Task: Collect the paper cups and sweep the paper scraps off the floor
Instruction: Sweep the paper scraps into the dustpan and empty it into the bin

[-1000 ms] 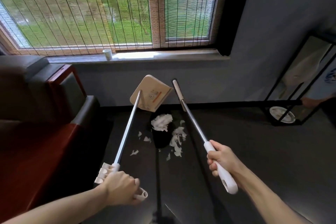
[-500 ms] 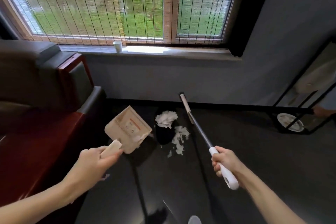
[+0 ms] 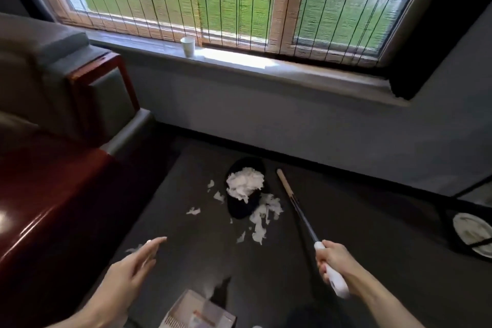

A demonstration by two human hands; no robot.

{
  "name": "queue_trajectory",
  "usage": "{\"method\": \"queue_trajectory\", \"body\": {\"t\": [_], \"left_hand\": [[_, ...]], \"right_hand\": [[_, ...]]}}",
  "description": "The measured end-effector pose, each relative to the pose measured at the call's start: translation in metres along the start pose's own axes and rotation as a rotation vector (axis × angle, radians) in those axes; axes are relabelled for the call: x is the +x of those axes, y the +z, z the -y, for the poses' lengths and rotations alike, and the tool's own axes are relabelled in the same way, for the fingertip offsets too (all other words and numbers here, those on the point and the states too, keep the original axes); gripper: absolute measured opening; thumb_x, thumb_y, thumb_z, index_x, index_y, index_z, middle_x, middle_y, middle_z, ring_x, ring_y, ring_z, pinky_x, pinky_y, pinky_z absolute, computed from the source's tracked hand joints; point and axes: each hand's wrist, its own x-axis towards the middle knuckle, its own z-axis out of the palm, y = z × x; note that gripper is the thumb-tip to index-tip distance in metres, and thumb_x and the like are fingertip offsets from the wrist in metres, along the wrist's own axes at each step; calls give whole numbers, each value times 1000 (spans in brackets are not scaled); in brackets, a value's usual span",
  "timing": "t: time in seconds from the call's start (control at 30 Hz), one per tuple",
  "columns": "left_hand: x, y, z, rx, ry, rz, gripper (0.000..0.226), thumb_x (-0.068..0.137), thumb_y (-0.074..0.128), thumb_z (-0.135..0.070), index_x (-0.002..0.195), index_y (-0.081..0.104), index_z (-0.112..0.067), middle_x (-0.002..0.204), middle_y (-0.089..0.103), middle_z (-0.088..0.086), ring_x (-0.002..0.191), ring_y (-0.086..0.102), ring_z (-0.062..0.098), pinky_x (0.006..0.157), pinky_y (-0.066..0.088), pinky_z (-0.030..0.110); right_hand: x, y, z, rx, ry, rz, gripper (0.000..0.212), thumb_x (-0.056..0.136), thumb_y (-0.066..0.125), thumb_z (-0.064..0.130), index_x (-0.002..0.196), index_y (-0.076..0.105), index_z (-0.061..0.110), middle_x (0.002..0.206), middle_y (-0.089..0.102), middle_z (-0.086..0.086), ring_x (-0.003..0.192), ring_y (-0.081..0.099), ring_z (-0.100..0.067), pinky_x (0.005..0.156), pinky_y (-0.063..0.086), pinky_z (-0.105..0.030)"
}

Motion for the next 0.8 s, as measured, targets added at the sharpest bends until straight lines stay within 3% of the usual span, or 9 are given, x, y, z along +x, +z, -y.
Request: {"method": "queue_trajectory", "body": {"t": [0.1,0.2,0.3,0.37,0.47,0.57,0.63,0.73,0.8], "left_hand": [[3,20,4,85,-6,-20,53,88,58,2,114,53,-44,118,64,-10,96,47,-29,89,33,-3],[11,31,4,105,7,-21,64,87,60,1,114,56,-57,113,66,-21,101,49,-25,92,35,-1],[22,40,3,155,36,33,73,88,59,-2,109,46,-70,109,59,-38,107,52,-18,96,39,8],[28,45,5,178,43,70,73,90,57,-7,106,41,-76,111,57,-36,111,47,-20,99,38,9],[38,51,7,209,46,134,69,94,53,-16,106,34,-81,119,49,-35,116,40,-23,103,32,11],[54,51,7,240,102,180,64,93,54,-16,111,37,-76,121,53,-28,117,44,-17,103,33,14],[65,52,8,233,137,200,51,94,52,-15,113,52,-62,122,55,-26,117,45,-17,99,35,8],[78,49,17,154,122,138,43,95,51,-15,109,57,-55,120,55,-29,112,47,-19,89,34,-2],[81,44,29,166,124,123,41,95,51,-19,111,55,-57,114,57,-31,110,51,-16,88,36,1]], "right_hand": [[40,-12,22,-53,24,0,31,83,40,-7,83,37,23,41,44,-2,32,38,-11,34,31,-18],[77,-21,41,-102,26,1,30,82,42,-4,79,36,25,43,45,-1,34,39,-11,35,31,-19],[112,-28,56,-200,37,15,20,83,45,-3,97,47,12,47,48,-5,37,43,-13,38,36,-21],[134,-26,60,-273,80,31,18,86,46,0,103,51,-1,50,53,-7,39,48,-14,41,40,-23],[148,-22,59,-355,173,50,18,91,46,12,103,56,3,51,54,-7,36,49,-13,43,41,-22],[143,-19,48,-343,261,40,29,89,46,12,118,51,10,57,53,-7,37,48,-11,43,40,-18],[134,-18,36,-324,297,21,42,90,46,14,131,44,20,63,52,-7,43,46,-11,43,39,-17],[109,-15,17,-266,363,28,34,91,48,20,124,52,12,54,52,-5,38,45,-10,42,37,-18],[87,-8,2,-217,388,26,26,92,48,23,115,54,11,55,52,-5,33,46,-10,41,38,-17]]}}
